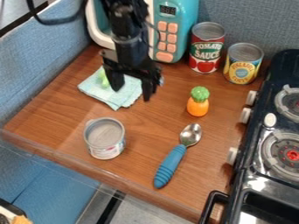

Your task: Take the light green object on top of the blue cloth and put it in the middle of the table

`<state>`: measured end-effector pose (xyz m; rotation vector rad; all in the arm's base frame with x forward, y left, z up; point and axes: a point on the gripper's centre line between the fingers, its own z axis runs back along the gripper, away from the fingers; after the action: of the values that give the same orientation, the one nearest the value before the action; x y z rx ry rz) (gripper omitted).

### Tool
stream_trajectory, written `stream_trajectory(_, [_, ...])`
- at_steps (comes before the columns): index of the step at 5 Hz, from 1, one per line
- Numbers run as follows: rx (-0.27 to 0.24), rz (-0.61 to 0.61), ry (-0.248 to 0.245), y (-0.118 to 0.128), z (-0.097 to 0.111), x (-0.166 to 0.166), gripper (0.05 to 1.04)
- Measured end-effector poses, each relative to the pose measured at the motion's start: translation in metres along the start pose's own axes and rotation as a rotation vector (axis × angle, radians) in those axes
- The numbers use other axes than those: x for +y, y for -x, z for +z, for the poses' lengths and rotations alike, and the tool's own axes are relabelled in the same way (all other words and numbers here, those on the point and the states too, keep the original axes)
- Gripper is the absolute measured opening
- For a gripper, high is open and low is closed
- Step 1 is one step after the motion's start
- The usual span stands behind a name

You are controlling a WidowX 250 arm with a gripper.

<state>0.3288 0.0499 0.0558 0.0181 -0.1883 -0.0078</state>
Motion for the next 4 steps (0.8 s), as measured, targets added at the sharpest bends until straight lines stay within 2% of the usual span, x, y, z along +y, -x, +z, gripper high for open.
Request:
stream_trajectory(2, [-0.006,-0.021,-0.042,-0.045,-0.032,0.063,0.999])
stream_trajectory(3, [0.004,0.019,-0.056,-0.055,-0.038,0.092,0.999])
stream_trajectory(4, [0.025,0.061,-0.075,-0.052,-0.048,0.115,0.999])
